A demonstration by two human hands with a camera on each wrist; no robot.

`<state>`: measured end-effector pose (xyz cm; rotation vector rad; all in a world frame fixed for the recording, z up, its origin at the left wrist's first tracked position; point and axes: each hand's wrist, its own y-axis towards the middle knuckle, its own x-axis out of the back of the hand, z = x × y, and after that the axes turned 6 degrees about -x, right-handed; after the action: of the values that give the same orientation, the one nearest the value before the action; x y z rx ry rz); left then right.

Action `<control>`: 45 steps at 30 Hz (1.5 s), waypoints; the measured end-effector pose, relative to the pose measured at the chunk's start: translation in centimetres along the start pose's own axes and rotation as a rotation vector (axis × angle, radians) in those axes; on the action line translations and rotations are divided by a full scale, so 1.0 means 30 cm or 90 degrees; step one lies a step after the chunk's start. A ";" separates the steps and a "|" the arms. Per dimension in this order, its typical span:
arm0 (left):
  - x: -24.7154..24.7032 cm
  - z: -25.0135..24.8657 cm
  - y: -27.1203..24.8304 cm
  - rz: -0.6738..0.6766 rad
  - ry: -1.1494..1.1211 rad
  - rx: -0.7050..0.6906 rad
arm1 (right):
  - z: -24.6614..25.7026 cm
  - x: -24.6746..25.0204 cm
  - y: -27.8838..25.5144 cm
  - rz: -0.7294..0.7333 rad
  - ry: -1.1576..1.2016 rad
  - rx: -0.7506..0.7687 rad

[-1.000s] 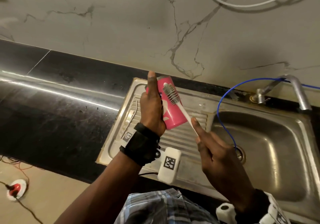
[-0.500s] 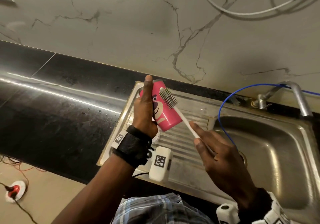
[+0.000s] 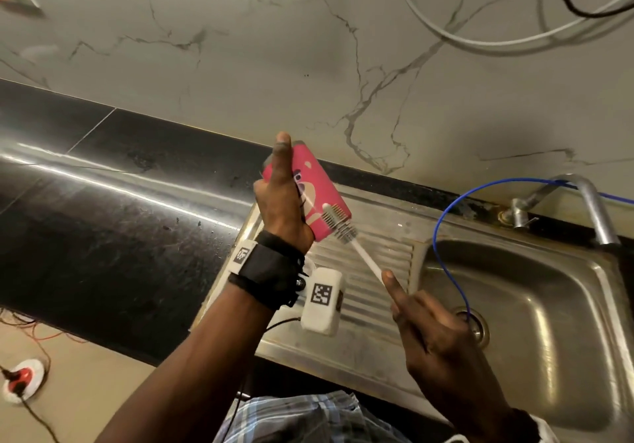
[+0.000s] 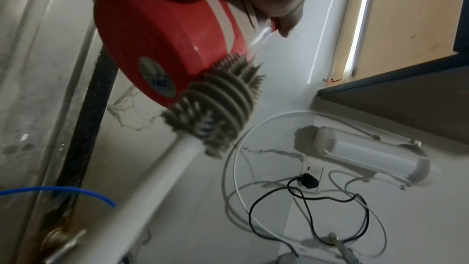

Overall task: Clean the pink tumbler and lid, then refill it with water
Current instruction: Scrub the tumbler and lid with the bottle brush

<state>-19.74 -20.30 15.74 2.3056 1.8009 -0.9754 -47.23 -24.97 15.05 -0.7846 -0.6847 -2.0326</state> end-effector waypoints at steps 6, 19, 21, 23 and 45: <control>-0.024 0.110 -0.071 0.009 0.053 0.055 | 0.031 -0.012 0.074 -0.036 -0.023 -0.015; -0.006 0.079 -0.045 0.042 0.029 0.022 | 0.024 -0.016 0.062 -0.041 0.015 -0.017; 0.000 0.045 -0.019 0.017 0.018 -0.005 | 0.015 -0.013 0.039 -0.030 0.023 -0.023; 0.010 0.014 0.005 -0.022 0.008 -0.014 | 0.004 -0.008 0.016 -0.018 0.036 -0.031; 0.011 0.057 -0.042 0.111 0.034 0.094 | 0.006 0.003 0.073 -0.038 0.077 -0.035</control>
<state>-21.56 -20.31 14.62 2.5479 1.5596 -1.0608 -45.37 -26.00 15.64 -0.6725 -0.5917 -2.1423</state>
